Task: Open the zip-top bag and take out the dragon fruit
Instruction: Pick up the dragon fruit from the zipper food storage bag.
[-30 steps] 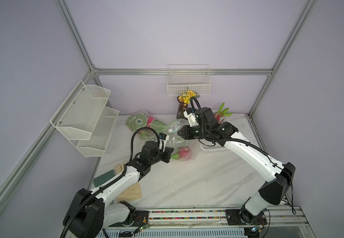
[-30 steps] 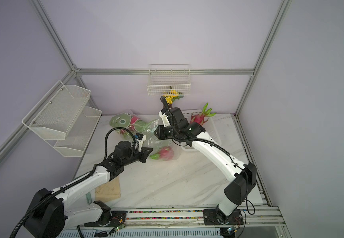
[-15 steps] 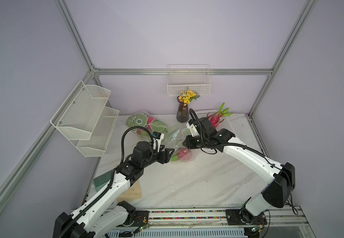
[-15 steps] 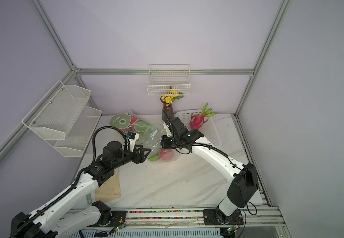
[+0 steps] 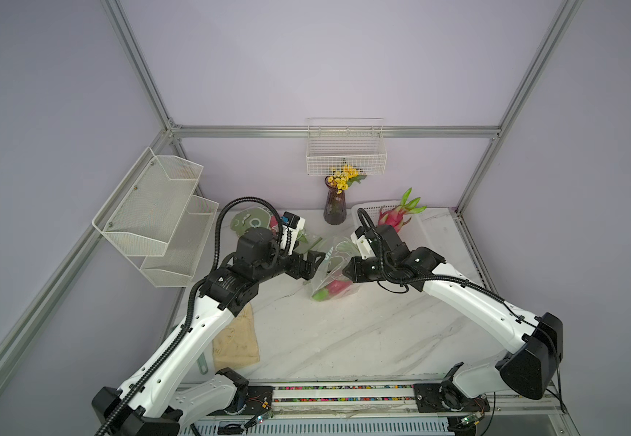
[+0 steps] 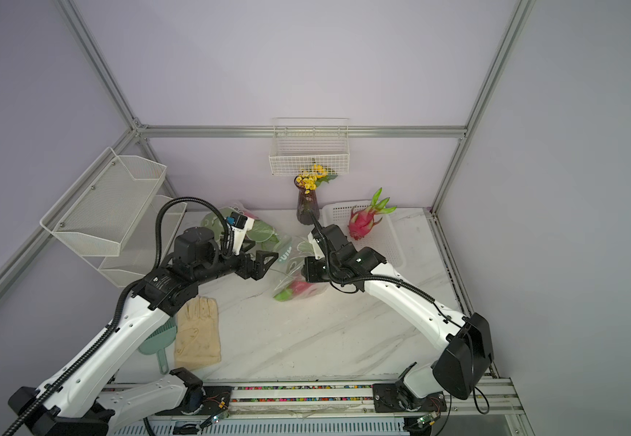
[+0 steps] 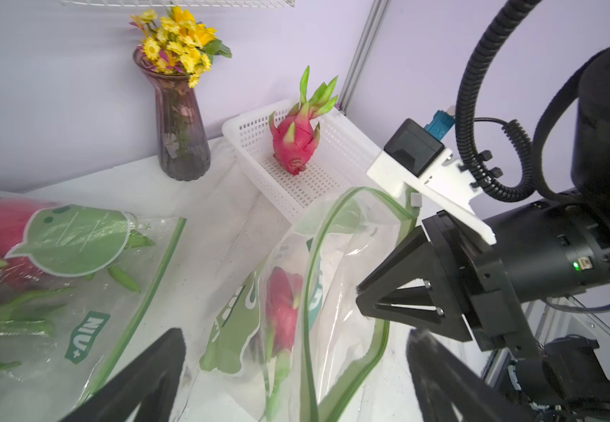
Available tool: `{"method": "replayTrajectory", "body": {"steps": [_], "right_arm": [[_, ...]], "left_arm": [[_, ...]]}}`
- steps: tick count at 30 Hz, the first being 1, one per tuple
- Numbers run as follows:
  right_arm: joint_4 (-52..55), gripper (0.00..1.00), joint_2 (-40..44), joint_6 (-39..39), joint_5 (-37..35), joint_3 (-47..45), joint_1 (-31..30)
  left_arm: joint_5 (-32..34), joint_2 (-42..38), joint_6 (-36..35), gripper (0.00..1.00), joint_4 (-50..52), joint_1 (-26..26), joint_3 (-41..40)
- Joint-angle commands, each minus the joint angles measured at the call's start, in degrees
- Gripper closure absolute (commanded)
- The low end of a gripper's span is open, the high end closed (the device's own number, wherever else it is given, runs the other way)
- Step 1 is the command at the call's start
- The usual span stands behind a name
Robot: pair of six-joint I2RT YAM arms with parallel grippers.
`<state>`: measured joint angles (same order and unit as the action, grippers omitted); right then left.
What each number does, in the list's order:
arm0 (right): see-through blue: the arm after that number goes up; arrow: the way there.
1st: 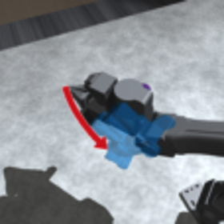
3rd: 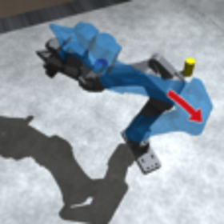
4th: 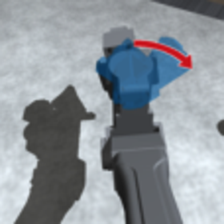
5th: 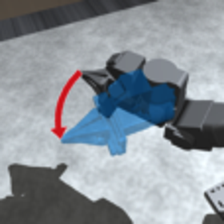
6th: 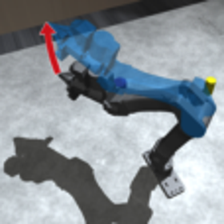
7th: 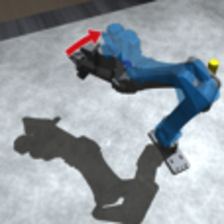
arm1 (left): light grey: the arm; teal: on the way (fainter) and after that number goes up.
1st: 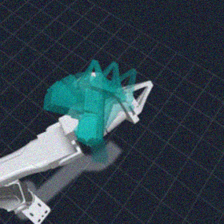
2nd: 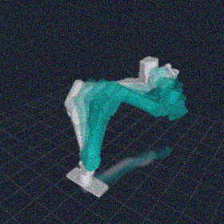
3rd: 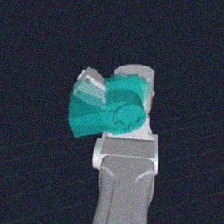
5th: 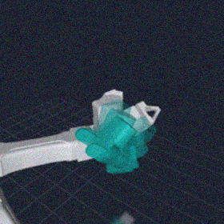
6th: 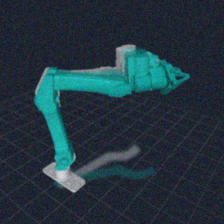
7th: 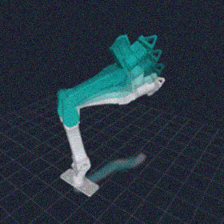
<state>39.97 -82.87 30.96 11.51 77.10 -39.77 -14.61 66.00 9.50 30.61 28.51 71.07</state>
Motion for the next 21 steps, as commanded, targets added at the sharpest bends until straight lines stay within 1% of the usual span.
{"method": "replayTrajectory", "body": {"steps": [1, 4, 8, 11, 14, 17, 21], "right_arm": [[-2.1, 0.8, 2.2, 1.0, 0.5, -1.3, -0.2], [-2.6, 0.8, 3.3, 1.3, 0.7, -2.5, -0.2], [-2.8, 0.8, 4.0, 1.7, 0.9, -3.7, -0.2], [-3.0, 0.8, 5.9, 2.1, 1.6, -4.6, -0.2], [-2.6, 0.8, 7.2, 2.5, 2.2, -5.2, -0.2], [-1.8, 0.81, 9.1, 3.3, 3.0, -5.8, -0.2], [-0.5, 0.8, 11.9, 4.7, 4.8, -6.1, -0.3]], "left_arm": [[-6.9, 4.7, -4.2, 0.07, 4.6, -0.1, 4.6], [-9.9, 8.5, -4.5, 0.08, 4.8, 0.3, 6.5], [-10.9, 11.9, -4.3, 0.11, 4.7, 0.8, 7.8], [-11.1, 13.4, -3.8, 0.2, 4.6, 1.1, 8.5], [-7.6, 13.5, -2.6, 0.3, 4.5, 1.2, 8.3], [-2.1, 13.1, -1.3, 0.49, 4.4, 1.4, 7.9], [-1.1, 12.5, 0.0, 0.74, 3.8, 2.6, 8.0]]}}
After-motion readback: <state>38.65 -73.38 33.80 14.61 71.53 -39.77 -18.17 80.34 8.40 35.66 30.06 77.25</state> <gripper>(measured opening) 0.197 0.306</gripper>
